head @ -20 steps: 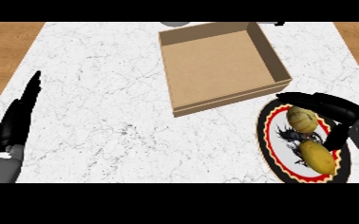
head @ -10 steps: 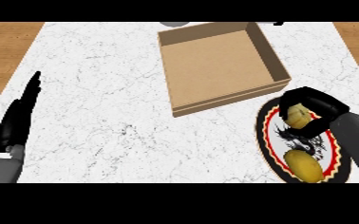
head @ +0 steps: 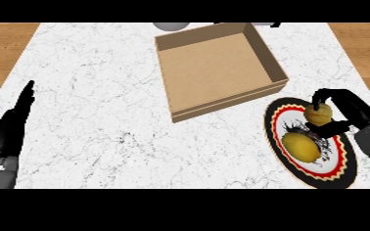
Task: Pick the squash from the plate and place it in the cardboard box
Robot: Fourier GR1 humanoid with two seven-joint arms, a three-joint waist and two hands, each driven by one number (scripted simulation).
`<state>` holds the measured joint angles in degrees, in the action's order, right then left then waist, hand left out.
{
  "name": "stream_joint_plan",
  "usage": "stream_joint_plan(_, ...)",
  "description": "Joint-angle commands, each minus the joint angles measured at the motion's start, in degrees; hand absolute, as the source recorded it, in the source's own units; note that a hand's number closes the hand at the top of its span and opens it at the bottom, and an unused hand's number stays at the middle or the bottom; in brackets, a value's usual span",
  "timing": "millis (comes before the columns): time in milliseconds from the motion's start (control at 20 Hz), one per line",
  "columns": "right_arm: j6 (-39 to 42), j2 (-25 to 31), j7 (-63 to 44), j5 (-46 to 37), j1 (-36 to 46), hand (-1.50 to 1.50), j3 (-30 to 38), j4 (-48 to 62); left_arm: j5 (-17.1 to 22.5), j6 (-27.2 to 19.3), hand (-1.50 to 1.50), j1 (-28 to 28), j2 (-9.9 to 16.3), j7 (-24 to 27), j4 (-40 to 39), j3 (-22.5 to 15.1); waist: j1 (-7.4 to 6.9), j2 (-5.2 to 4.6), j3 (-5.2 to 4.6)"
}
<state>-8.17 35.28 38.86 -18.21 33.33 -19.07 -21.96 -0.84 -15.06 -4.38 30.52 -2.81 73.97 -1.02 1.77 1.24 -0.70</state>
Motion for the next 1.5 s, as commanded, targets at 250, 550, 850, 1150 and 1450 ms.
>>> stream_joint_plan(250, -19.96, -0.13, -29.49, -2.88, 1.42, 1.5, 1.1, -1.2, -0.53, -0.54, 0.0, 2.8, 0.11, -0.19, 0.36, 0.17, 1.98, 1.18, -0.07)
stream_joint_plan(550, -25.01, -1.9, -38.53, -8.34, 8.48, 1.5, -3.16, -14.69, -0.59, -1.34, 0.0, 2.33, -0.26, -0.81, 1.04, 0.7, 2.28, 1.34, 0.06)
stream_joint_plan(850, -19.89, -6.49, -53.86, -12.81, 10.46, 1.5, -8.86, -29.4, -1.23, -1.71, 0.0, 2.95, -1.29, -0.28, 1.91, 0.08, 1.53, 0.78, 0.31)
stream_joint_plan(1150, -14.46, -8.42, -71.99, -13.57, 14.76, 1.5, -7.72, -44.79, -1.03, -0.53, 0.0, 1.61, -0.89, -0.71, 2.33, 0.8, -0.05, -0.27, 0.57)
stream_joint_plan(1450, -11.45, -12.97, -80.51, -15.98, 21.12, 1.5, -3.04, -43.09, -1.95, 1.44, 0.0, 1.24, -1.59, 1.18, 2.03, 0.89, -2.24, -1.14, 0.66)
